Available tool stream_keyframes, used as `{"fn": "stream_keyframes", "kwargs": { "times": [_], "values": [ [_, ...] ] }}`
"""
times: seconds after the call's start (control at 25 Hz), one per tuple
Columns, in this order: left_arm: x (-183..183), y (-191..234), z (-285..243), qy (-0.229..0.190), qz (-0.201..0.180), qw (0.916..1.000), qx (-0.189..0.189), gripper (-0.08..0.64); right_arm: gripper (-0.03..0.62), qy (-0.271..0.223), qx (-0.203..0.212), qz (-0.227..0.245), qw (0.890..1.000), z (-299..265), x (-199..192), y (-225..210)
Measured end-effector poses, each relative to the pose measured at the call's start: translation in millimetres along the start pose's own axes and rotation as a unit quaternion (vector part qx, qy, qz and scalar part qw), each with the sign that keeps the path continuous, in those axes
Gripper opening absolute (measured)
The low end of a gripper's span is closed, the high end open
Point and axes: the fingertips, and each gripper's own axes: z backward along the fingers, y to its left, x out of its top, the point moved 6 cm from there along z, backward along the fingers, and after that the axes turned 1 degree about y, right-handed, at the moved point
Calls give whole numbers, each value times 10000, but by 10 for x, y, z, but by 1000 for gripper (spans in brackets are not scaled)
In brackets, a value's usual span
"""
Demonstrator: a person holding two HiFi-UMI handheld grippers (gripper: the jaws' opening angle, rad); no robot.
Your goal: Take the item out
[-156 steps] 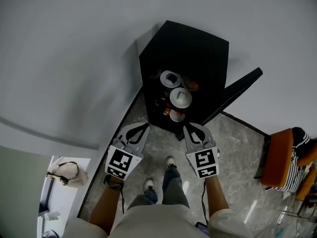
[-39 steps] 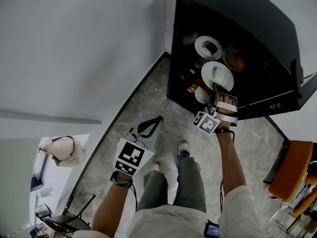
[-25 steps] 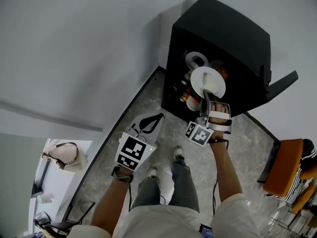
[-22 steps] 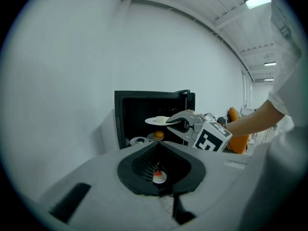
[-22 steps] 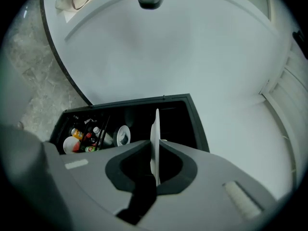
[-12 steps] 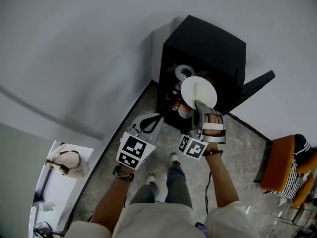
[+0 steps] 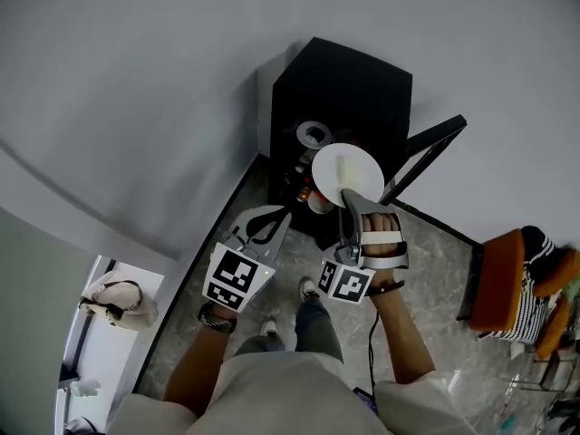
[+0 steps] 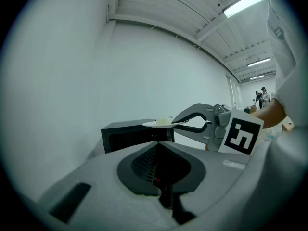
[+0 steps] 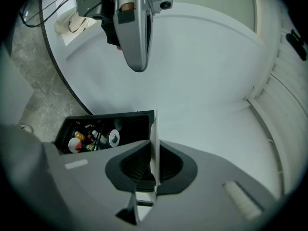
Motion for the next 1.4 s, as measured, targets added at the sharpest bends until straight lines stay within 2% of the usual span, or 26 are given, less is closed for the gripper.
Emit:
{"fn": "stream_keyframes", "kwargs": {
  "times": [0.4,0.68,1.04,1.4],
  "values": [
    [213,-341,197,-194,-368,9990,-177,5,34,244,39,-109,9996,622,-80,-177],
    [489,-477,326,-568,-500,9968,-241,5,34,316,28,-154,9994,931,-72,-323],
    [444,-548,308,-525,-420,9973,-279,5,34,387,120,-233,9989,998,-110,-339],
    [438,-553,302,-535,-400,9974,-267,4,32,387,16,-240,9990,1006,-107,-364]
  ]
}}
